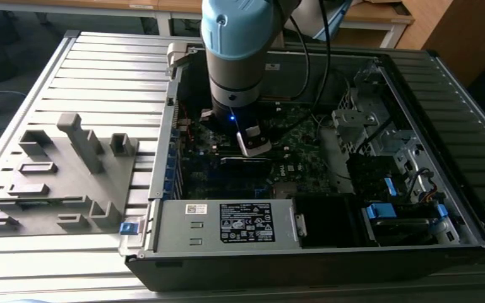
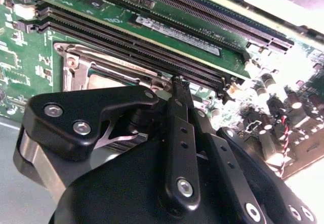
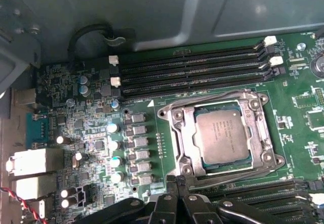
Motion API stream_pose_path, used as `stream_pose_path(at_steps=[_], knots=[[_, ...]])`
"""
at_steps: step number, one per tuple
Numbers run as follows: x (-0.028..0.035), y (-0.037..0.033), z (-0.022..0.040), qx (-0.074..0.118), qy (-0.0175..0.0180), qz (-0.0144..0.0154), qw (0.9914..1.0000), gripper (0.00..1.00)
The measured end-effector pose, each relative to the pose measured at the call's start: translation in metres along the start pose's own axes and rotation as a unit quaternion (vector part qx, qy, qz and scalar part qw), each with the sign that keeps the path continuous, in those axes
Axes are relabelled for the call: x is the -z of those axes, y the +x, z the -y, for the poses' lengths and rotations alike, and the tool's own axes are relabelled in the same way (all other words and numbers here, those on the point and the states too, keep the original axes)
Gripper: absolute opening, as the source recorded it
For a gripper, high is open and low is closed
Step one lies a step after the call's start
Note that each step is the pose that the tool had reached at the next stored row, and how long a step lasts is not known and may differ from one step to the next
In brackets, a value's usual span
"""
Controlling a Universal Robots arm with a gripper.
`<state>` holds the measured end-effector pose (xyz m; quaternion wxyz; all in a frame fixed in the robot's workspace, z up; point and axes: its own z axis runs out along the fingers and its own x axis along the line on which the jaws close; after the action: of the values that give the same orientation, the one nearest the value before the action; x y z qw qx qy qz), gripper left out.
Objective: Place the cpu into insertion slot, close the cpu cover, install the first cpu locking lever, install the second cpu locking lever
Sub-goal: 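Install the second cpu locking lever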
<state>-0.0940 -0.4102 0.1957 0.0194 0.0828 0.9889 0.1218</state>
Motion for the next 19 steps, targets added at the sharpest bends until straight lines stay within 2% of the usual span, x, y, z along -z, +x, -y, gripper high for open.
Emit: stream_pose_path(at_steps=[11, 19], knots=[[-0.0006, 0.0019, 0.0008, 0.0, -0.0006, 0.0, 1.0, 0.11], [-0.0011, 0.0021, 0.0007, 0.0, -0.0045, -0.0006, 0.99999, 0.11]])
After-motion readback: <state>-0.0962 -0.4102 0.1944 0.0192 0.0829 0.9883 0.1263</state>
